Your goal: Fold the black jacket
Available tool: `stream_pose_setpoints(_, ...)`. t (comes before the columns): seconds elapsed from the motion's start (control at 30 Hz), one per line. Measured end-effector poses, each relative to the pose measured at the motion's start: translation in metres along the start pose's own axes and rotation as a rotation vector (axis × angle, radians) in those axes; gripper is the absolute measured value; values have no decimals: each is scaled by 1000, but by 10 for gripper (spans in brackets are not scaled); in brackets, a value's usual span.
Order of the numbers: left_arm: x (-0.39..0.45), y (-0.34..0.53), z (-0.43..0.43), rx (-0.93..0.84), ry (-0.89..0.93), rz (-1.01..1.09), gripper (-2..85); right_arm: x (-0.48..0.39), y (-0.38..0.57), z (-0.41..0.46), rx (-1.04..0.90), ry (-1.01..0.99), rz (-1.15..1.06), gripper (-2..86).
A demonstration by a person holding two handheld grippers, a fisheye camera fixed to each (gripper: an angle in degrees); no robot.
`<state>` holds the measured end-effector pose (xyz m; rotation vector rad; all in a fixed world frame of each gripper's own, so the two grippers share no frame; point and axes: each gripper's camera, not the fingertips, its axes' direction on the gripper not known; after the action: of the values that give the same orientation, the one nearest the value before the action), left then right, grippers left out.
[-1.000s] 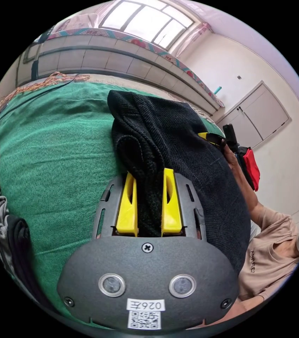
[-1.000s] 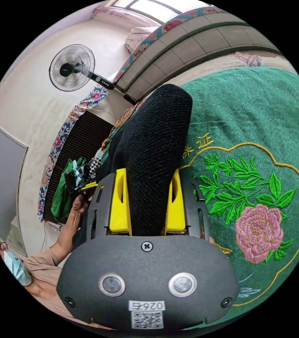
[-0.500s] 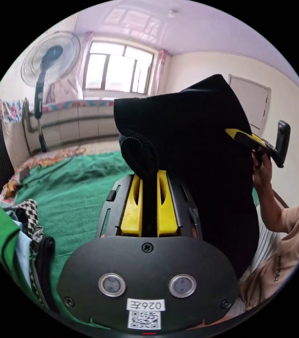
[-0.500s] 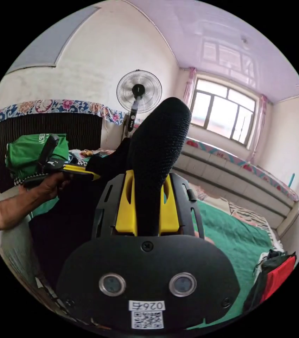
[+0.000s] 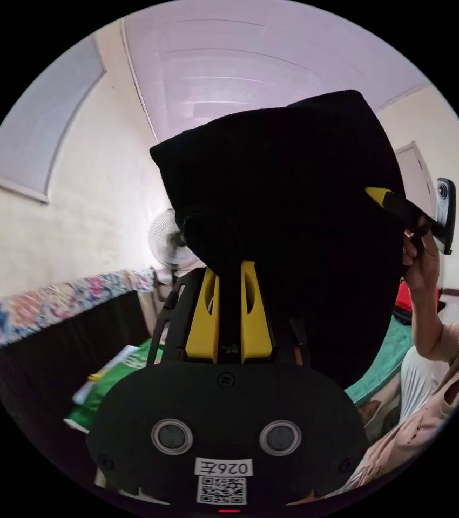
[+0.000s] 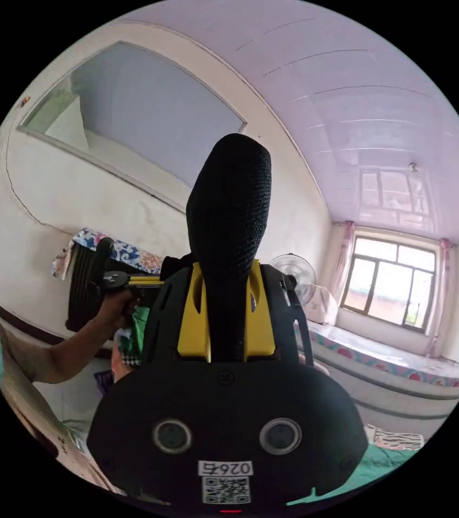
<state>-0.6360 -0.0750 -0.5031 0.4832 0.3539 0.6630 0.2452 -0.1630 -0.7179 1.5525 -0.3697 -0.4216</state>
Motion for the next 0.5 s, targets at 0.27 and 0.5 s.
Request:
stream_pose_setpoints(0.27,-166,-112,-44,-359,-418,259,65,140,5,200,63,-411,439,61)
stream_pose_setpoints(0.5,-357,37,199,-758,-408,299,73,253,223,472,-332,-336,858,77)
